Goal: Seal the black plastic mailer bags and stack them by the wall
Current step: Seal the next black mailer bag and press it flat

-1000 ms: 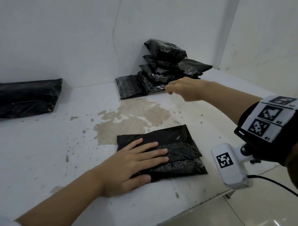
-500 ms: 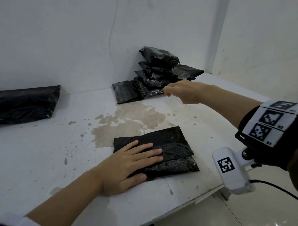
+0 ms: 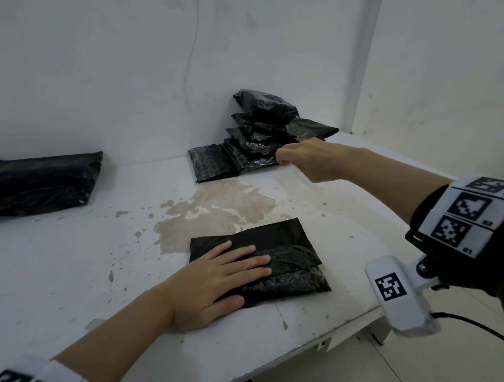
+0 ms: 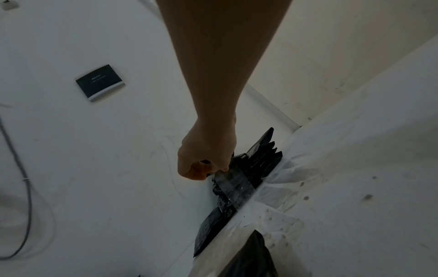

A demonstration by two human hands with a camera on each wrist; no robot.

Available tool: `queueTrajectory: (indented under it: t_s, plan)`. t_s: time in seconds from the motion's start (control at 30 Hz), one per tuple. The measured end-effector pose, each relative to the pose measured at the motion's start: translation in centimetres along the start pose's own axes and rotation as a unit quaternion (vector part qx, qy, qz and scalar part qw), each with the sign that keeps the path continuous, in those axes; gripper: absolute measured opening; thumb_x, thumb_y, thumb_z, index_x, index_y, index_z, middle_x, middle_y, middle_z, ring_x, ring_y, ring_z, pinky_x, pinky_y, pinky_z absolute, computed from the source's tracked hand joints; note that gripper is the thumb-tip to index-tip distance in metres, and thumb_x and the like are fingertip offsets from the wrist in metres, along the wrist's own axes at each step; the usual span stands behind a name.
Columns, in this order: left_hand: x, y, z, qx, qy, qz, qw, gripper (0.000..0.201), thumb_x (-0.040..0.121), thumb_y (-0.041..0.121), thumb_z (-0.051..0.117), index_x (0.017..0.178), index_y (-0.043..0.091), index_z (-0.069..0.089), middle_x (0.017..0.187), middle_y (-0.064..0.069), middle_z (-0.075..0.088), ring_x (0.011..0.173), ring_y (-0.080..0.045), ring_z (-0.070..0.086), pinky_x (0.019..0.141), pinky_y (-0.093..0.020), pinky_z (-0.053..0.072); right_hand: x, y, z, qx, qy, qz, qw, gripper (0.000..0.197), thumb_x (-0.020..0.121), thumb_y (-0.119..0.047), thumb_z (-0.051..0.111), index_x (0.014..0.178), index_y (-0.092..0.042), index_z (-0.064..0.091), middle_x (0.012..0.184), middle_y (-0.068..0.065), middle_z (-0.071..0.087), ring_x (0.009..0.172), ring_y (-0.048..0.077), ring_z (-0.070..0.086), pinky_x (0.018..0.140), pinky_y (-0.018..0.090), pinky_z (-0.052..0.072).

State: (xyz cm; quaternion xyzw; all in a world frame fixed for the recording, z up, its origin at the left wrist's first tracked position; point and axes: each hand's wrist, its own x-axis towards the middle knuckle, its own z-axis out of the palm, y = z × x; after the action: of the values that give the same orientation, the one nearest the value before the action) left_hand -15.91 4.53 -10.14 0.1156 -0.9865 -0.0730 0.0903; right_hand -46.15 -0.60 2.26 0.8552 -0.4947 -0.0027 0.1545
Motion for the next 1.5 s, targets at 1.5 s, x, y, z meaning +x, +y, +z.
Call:
queueTrajectory:
  t_s: [1.5]
  plan:
    - [0.0, -1.1, 1.0, 0.128, 0.004, 0.027, 0.991, 0.049, 0.103, 0.045, 0.019, 0.151, 0.032, 0.022, 0.158, 0.016, 0.017, 0.147, -0.013, 0.014, 0.115, -0.040, 0.015, 8.8, 3.9, 6.1, 0.109, 0.145, 0.011, 0.983, 0.030, 0.074, 0.020, 0.047, 0.078, -0.009, 0.043, 0.069, 0.009, 0.048, 0.058, 0.029, 0.037, 0.052, 0.038, 0.030]
